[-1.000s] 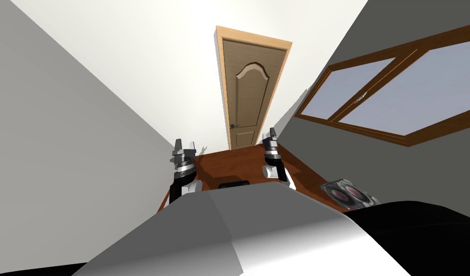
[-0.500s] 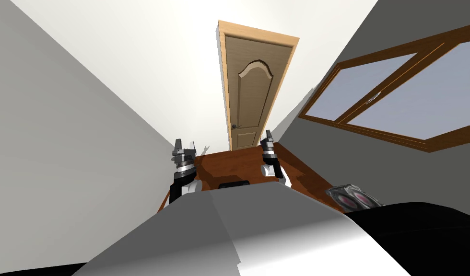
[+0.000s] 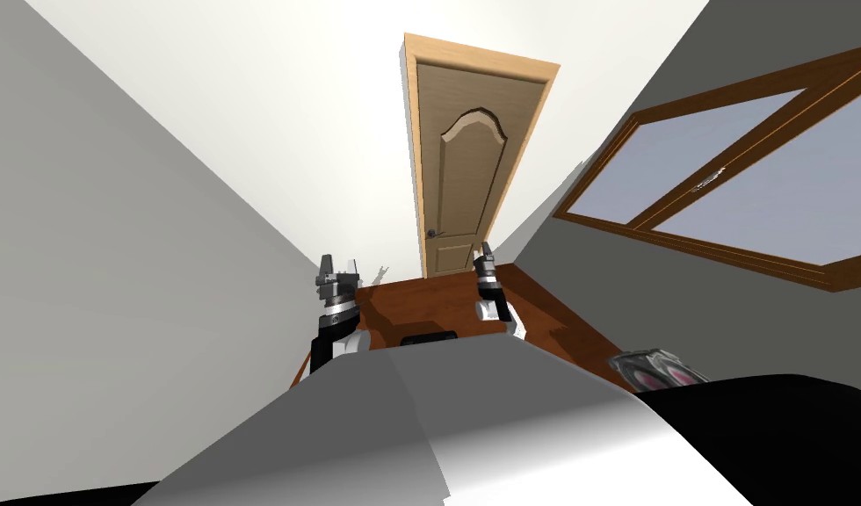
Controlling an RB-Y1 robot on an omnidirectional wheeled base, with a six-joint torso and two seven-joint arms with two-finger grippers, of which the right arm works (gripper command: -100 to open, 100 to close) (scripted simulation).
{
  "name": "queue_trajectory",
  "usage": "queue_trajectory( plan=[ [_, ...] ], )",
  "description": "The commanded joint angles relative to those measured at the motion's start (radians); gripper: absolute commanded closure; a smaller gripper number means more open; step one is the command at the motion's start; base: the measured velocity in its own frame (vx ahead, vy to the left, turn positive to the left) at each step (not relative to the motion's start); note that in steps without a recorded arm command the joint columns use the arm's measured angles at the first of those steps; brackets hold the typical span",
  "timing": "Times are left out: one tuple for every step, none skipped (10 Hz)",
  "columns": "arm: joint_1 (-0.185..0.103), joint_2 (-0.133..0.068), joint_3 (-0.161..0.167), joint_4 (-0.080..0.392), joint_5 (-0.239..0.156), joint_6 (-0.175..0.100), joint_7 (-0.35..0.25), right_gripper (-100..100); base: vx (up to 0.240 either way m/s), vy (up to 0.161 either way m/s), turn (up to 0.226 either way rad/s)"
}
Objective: Pull the door open
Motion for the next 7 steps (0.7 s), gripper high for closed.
queue_trajectory(
  plan=[
    [-0.018, -0.004, -0.001, 0.043, -0.002, -0.006, -0.001, -100, 0.06, 0.001, 0.029],
    [-0.034, -0.009, -0.002, 0.078, -0.004, -0.013, -0.002, -100, 0.078, 0.008, 0.062],
    [-0.05, -0.013, -0.003, 0.116, -0.006, -0.02, -0.003, -100, 0.083, 0.012, 0.059],
    [-0.066, -0.018, -0.005, 0.142, -0.008, -0.028, -0.004, -100, 0.101, 0.012, 0.048],
    [-0.066, -0.018, -0.005, 0.155, -0.008, -0.028, -0.004, -100, 0.068, 0.013, 0.012],
    [-0.083, -0.023, -0.006, 0.194, -0.01, -0.035, -0.005, -100, 0.053, 0.01, 0.032],
    [-0.1, -0.027, -0.008, 0.22, -0.012, -0.043, -0.006, -100, 0.071, 0.008, 0.066]
  ],
)
